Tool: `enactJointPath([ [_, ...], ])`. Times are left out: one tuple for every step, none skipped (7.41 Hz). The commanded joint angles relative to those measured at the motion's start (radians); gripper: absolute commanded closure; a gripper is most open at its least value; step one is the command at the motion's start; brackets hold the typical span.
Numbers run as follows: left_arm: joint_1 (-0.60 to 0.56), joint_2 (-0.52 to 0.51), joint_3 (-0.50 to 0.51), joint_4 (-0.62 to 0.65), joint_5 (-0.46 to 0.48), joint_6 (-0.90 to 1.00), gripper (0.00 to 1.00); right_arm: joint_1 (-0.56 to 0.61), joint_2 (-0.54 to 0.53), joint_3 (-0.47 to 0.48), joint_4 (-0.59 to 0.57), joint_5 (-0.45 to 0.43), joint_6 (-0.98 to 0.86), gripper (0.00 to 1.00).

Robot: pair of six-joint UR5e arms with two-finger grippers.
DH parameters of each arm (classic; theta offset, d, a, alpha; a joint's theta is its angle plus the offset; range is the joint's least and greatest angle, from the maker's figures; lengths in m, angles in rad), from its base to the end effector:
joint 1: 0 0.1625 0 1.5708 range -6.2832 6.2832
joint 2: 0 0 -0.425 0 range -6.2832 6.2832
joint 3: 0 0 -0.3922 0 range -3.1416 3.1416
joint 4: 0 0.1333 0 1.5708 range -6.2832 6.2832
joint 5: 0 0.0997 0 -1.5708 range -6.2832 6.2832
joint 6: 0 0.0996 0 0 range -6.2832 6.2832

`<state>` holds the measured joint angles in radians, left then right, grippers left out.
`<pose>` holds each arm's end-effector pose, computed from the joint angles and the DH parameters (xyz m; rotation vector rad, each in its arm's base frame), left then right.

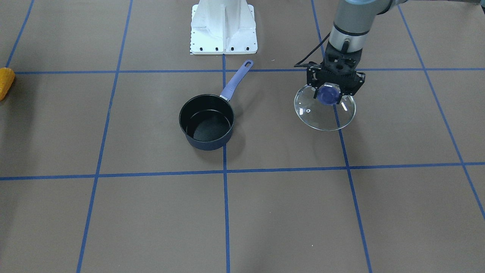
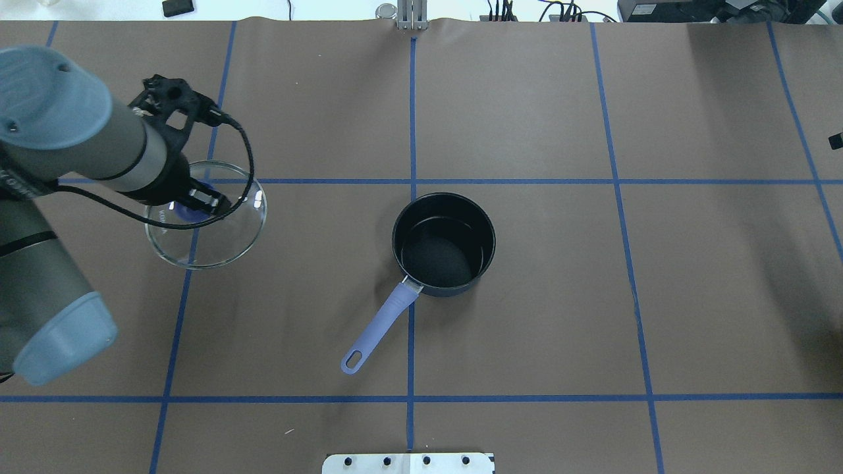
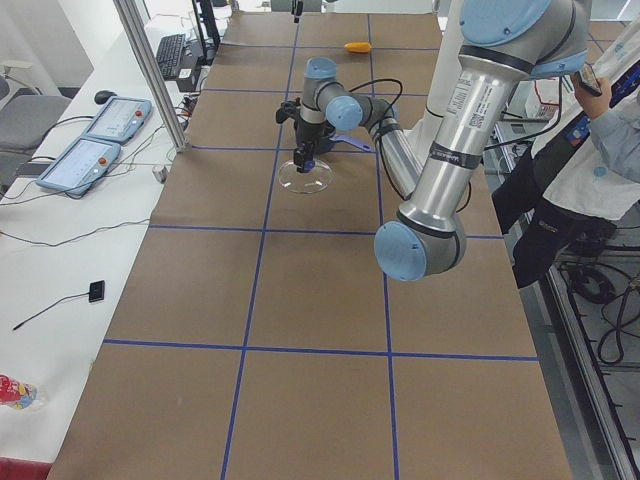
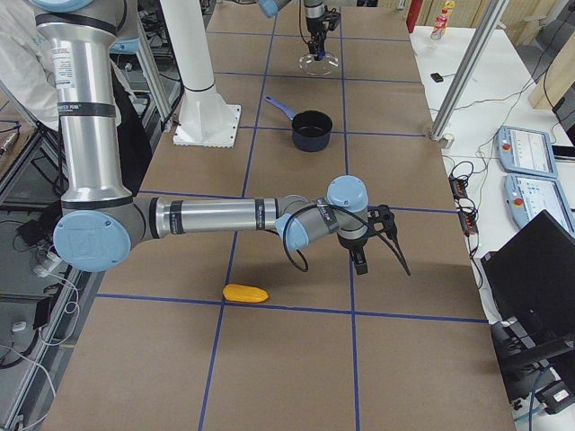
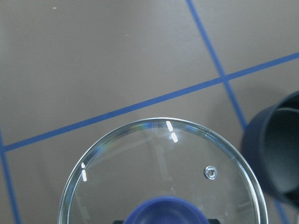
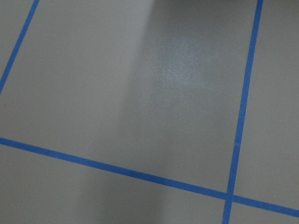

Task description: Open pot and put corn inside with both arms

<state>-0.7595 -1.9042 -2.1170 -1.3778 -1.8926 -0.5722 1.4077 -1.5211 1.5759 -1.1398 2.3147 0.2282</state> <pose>0.3114 -0.4361 0.2718 0.3285 0.6752 0.3383 -0.0219 -0.5387 0.5838 0.3122 -0.8044 -0.1196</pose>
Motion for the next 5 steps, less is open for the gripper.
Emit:
enactJointPath([
  [-0.015, 0.255, -0.060, -0.158, -0.009, 0.064, 0.73, -0.001, -0.002, 0.000, 0.000, 0.000, -0.003, 0.00],
  [-0.017, 0.389, -0.041, -0.349, -0.044, 0.098, 0.74, -0.001, -0.005, 0.000, 0.002, -0.001, -0.003, 0.00],
  [-0.033, 0.484, -0.020, -0.465, -0.078, 0.116, 0.74, -0.001, -0.005, 0.001, 0.002, -0.001, -0.003, 0.00],
  [-0.038, 0.545, 0.000, -0.515, -0.082, 0.168, 0.74, -0.001, -0.005, 0.001, 0.002, -0.004, -0.003, 0.00],
  [-0.050, 0.592, 0.037, -0.588, -0.083, 0.204, 0.74, -0.001, -0.005, 0.001, 0.002, -0.005, -0.004, 0.00],
])
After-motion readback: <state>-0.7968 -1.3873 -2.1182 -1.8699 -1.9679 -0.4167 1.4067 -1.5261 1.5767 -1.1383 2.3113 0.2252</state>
